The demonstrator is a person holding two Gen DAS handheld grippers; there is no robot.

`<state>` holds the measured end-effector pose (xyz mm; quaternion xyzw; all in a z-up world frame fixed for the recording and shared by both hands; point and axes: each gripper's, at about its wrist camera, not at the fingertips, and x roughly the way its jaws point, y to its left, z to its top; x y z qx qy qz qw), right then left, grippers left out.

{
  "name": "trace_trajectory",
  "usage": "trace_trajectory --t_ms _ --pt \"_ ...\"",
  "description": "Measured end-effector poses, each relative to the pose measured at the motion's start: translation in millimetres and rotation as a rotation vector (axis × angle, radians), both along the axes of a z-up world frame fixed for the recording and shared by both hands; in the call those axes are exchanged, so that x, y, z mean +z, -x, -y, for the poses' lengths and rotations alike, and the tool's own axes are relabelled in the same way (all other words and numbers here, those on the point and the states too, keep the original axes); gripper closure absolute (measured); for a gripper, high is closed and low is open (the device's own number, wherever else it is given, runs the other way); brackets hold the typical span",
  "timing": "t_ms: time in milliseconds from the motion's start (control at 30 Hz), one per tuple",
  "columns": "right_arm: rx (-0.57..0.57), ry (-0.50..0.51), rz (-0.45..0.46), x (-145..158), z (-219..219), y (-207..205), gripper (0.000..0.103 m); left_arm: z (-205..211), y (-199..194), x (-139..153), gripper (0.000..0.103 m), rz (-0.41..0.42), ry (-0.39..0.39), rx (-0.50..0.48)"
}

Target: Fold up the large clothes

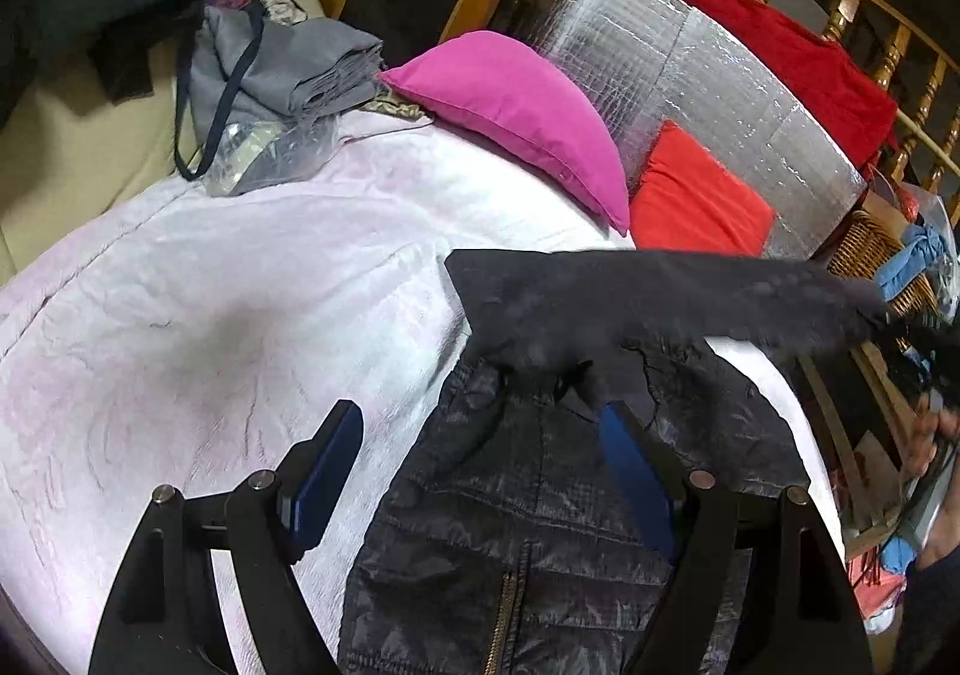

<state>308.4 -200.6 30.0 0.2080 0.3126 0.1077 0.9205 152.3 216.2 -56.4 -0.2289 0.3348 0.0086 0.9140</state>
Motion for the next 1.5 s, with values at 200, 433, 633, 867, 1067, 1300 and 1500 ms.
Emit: trace_trajectory --t_ms 200,433,633,867,1067,1300,1500 --pt "-0.067 -0.005 -0.232 -122 50 -15 0.088 23 -41 6 0.020 -0.011 -0.049 -0.045" --pt "-0.050 -0.144 -0.325 -174 77 -16 0.055 68 -121 -23 0.020 -0.123 -0.152 -0.085" --pt "-0.062 -0.197 -0.373 -167 90 -15 0.036 98 -153 -77 0.019 -0.294 -0.381 -0.121" --pt "-0.095 -0.194 -0.169 -104 89 8 0.026 90 -127 -20 0.019 -0.117 -0.287 -0.088" --pt "0.117 -0.194 -0.200 -128 39 -32 0.026 130 -137 -24 0.019 -0.102 -0.321 -0.168" --pt "0.111 -0.149 -0.330 -182 48 -46 0.027 145 -159 -79 0.017 -0.255 -0.393 -0.201" --pt "0.074 0.044 -0.302 -160 31 -30 0.026 141 -152 -65 0.017 -0.251 -0.369 -0.174"
